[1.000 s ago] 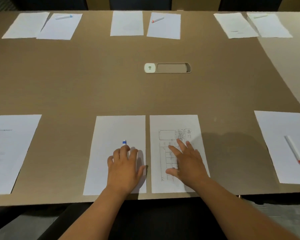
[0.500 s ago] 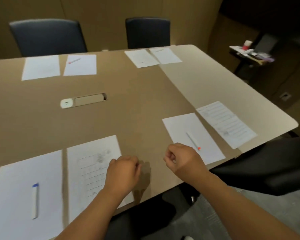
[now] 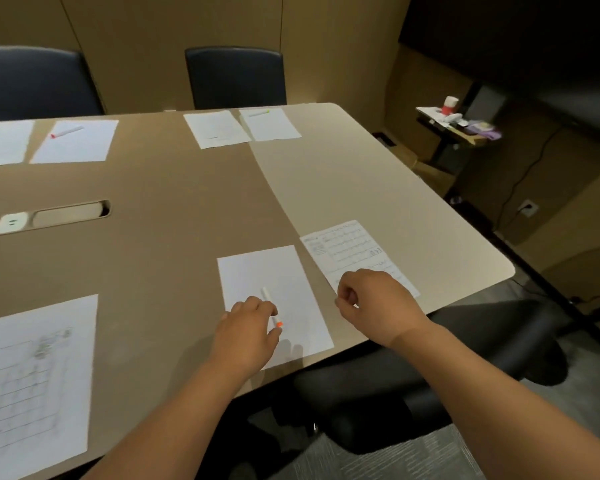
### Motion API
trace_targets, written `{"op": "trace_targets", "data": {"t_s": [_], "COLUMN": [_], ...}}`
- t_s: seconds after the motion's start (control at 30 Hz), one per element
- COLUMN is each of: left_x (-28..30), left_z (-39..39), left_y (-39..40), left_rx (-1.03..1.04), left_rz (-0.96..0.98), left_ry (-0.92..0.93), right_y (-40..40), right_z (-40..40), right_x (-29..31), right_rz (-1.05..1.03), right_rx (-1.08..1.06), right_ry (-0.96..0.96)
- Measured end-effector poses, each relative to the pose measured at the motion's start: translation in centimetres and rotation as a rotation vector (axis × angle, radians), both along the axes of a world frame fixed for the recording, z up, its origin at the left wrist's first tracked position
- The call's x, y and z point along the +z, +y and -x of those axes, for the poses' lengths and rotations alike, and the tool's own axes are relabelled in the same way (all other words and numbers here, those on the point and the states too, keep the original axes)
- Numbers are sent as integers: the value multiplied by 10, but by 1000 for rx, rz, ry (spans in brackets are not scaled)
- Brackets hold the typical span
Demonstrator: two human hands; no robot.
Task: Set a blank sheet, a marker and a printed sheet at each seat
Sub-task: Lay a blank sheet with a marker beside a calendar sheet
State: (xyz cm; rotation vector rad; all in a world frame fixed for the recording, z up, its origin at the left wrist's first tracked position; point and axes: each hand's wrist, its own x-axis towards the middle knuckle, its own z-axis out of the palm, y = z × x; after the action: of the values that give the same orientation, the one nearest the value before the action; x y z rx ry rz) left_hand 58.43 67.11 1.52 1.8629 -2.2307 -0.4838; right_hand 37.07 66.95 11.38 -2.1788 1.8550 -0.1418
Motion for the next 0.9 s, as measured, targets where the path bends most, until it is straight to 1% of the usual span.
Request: {"op": "trace_targets", "data": {"t_s": [0.2,0.47,0.63,0.77,0.83,0.9], "left_x": [-22,-38,-53,-62,-66,-72], "left_z": [36,78,95,106,108,107], "left_y": [-37,-68,-74,-73,-75,-75], "left_rx": [-12,70,178,270,310,320], "left_rz": [-125,-141,-188,-229,-303,-304], "left_ry": [-22,-49,-124,-196,-244,-268], "right_y": [-32,-79,-122,-154,-166,-176], "right_z": [41,91,126,151,160,166], "right_x": [-28,-64,-96,-121,-133,-144], "right_rz": [-111,-224,-258,-270,-283,-295], "right_rx": [-8,70,193,324,360,377], "right_ry": [112,110,120,191,175,165]}}
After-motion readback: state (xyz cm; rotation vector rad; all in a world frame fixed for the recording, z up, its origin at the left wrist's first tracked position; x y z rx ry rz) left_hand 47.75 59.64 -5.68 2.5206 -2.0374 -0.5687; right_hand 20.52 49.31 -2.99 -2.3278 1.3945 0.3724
